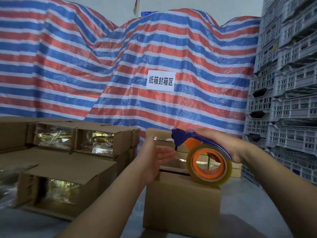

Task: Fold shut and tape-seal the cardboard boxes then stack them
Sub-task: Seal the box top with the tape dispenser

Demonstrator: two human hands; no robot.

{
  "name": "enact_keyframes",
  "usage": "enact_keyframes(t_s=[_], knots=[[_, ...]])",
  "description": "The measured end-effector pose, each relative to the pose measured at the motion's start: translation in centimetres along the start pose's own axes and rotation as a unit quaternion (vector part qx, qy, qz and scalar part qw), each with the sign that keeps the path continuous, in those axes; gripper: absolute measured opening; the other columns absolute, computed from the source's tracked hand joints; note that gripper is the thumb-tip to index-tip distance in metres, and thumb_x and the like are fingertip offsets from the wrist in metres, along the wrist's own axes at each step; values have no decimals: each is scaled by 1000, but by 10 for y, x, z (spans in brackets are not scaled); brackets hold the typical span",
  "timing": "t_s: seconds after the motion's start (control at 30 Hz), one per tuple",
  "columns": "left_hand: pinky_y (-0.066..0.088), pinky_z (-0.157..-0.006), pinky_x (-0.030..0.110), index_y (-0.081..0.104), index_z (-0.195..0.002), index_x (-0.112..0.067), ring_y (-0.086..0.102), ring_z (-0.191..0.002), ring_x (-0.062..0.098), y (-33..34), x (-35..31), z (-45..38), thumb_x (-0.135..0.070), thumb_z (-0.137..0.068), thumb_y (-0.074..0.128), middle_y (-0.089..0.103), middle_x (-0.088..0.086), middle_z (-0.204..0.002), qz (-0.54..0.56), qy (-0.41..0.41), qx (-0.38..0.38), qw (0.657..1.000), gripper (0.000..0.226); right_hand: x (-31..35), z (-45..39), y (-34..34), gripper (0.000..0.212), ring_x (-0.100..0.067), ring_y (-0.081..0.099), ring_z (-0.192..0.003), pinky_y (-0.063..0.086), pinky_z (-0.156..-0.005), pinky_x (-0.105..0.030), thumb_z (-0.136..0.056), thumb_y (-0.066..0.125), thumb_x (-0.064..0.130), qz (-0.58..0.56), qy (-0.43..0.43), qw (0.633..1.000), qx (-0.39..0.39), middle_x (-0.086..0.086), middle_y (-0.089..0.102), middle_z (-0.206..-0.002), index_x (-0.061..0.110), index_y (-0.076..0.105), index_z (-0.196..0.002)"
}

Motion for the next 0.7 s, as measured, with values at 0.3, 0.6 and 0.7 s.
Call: enact_keyframes(t_s=[0.3,0.6,0.7], knots=[[44,-107,45,61,-100,-18,73,-95,27,5,-9,9,-45,-98,54,76,13,-94,45,7,8,999,28,3,-7,8,64,-21,71,-71,59,-70,-29,-71,68,58,48,52,997,33,-11,75,-90,12,62,-115],[57,-90,36,63,-113,-15,73,-93,25,7,-12,9,-29,-95,64,76,10,-97,29,8,5,1000,23,6,-9,12,61,-18,69,-67,57,-67,-26,-74,66,58,64,66,995,49,-9,74,-88,13,62,-114],[56,-91,35,64,-112,-12,73,-93,23,7,-11,9,-23,-93,66,76,10,-96,21,3,-7,1000,22,6,-9,12,61,-18,70,-69,57,-69,-27,-73,67,58,63,62,995,48,-9,75,-89,14,61,-114]])
Point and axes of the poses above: each hand's wrist, its own z-axis away from the middle knuckle, its own y-axis out of the palm, x = y × z, the point moved 5 cm from there along -z, towards the middle knuckle
